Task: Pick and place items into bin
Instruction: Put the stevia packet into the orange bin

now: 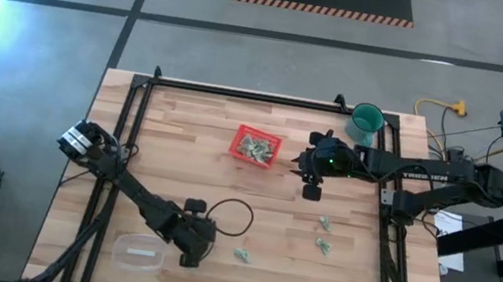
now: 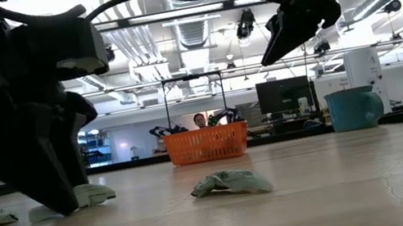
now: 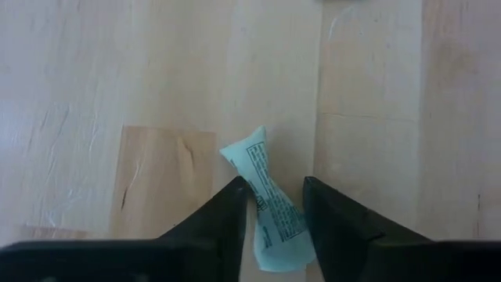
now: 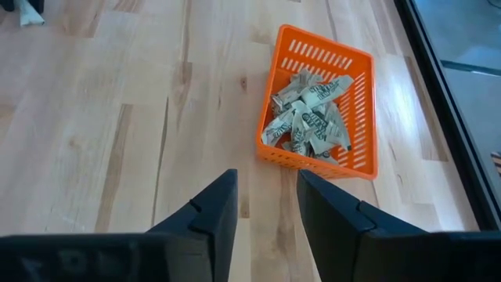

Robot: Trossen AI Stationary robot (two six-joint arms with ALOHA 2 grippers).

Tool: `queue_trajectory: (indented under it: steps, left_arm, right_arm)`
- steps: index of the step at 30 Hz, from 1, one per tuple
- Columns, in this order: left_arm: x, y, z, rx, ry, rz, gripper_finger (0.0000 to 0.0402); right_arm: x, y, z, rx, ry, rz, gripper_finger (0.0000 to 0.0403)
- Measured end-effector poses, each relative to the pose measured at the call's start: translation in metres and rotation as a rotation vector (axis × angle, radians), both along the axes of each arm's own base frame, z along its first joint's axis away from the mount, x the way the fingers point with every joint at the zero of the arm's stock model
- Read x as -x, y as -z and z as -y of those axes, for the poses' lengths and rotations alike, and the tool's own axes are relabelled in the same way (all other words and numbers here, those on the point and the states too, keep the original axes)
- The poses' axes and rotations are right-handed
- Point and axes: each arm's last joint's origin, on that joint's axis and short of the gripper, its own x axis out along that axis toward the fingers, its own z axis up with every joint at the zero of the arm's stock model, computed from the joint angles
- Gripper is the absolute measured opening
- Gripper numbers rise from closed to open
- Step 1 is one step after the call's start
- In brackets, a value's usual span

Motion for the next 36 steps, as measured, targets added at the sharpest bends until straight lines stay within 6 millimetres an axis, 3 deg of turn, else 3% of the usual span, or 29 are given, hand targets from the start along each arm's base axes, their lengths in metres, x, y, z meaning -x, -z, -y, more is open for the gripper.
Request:
queue_trajectory:
  steps: [11,21,27,36]
  left_arm:
    - [-0.002,-0.003,0.000,-0.055,0.087,0.008,0.0007]
    - [-0.013,-0.015,-0.005,-0.305,0.241,0.083,0.0008]
    - [-0.023,-0.029,-0.033,-0.468,0.273,0.098,0.0008]
    - [-0.038,-0.057,-0.105,-0.629,0.240,0.083,0.0008]
  right_arm:
    - [0.000,0.000,0.000,0.000,0.000,0.000,0.0120]
    - [0.000,0.000,0.000,-0.017,0.016,0.003,0.0118]
    - [0.003,0.007,0.000,-0.055,0.049,-0.013,0.0116]
    - [0.011,0.026,-0.002,-0.148,0.138,-0.053,0.0113]
